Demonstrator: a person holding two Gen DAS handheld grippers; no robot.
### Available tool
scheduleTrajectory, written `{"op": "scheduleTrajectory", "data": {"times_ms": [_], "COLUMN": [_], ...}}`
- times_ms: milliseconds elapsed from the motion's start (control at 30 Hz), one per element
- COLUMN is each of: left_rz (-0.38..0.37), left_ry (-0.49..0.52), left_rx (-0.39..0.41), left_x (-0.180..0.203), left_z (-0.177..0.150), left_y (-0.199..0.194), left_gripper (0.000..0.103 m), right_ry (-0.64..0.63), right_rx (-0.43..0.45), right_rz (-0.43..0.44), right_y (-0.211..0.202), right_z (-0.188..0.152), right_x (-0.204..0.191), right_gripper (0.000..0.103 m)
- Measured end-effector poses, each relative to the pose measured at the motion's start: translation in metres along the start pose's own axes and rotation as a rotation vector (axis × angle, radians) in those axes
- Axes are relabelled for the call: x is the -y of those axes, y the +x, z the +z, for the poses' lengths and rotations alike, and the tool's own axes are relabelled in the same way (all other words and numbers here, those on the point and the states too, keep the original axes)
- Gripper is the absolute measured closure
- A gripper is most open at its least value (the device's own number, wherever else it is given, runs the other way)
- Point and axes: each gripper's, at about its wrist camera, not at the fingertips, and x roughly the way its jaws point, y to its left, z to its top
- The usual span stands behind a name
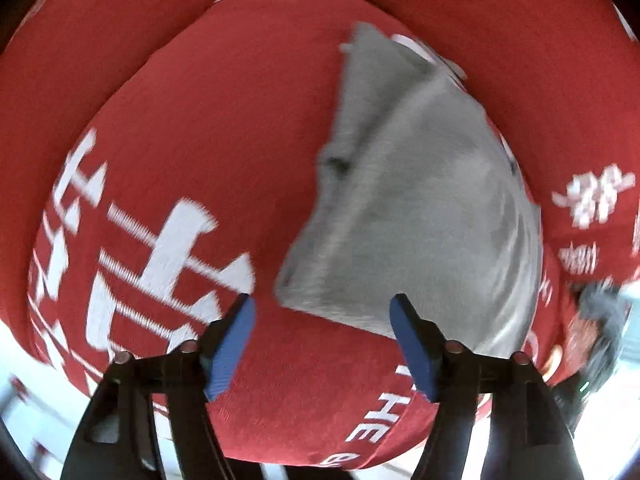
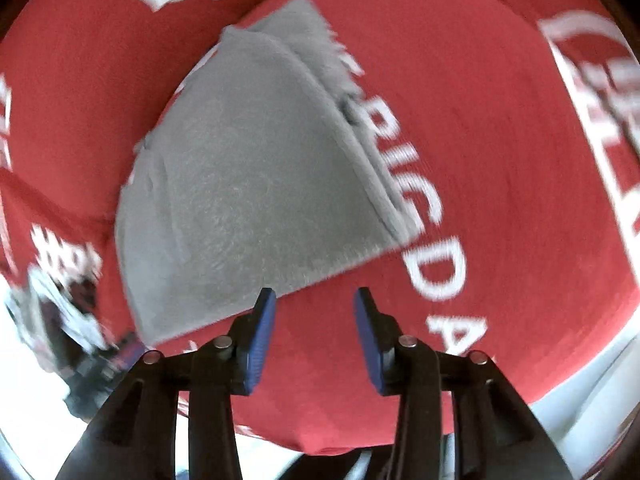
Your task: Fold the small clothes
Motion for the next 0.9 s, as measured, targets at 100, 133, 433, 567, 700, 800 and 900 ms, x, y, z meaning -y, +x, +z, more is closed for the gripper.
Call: {"op": "scheduleTrajectory", "data": {"times_ms": [100, 133, 433, 567, 700, 800, 900], "left_rz": [-0.077, -0.094, -0.112, -0.062, -0.013, -0.002, 0.091], "left_ry": [-0.111, -0.135, -0.053, 0.067, 0.008, 0.024, 0.093], "left_rx": [-0.026, -0.023, 0.036, 0.087, 0.050, 0.054, 0.067], "left_x": [-0.016, -0.017, 0.006, 0.017, -0.013, -0.020, -0.014], "left_z": [0.001, 0.002, 0.008, -0.002, -0.001, -0.006, -0.008], "left_y": [0.008, 0.010, 0.006, -0.013, 0.003, 0.000, -0.007], "left_gripper": [0.032, 0.032, 0.086, 0.086, 0.086, 0.086, 0.086], "right_ry": [0.117, 0.150, 0.262, 0.070, 0.028, 0.016, -0.018], "right_rx": [0.038, 0.051, 0.056, 0.060, 0.033, 0.032, 0.027], "right_rz": [0.075, 0.098, 0.134, 0.060, -0.060, -0.078, -0.114], "right_y": [0.002, 0.002, 0.007, -0.007, 0.008, 0.013, 0.010], "right_z": [0.001, 0.003, 0.017, 0.028, 0.033, 0.030, 0.024], "right_x": [0.015, 0.019, 0.027, -0.009, -0.001, 0.006, -0.005], "right_gripper": [0.059, 0.059, 0.096, 0.096, 0.096, 0.096, 0.095]}}
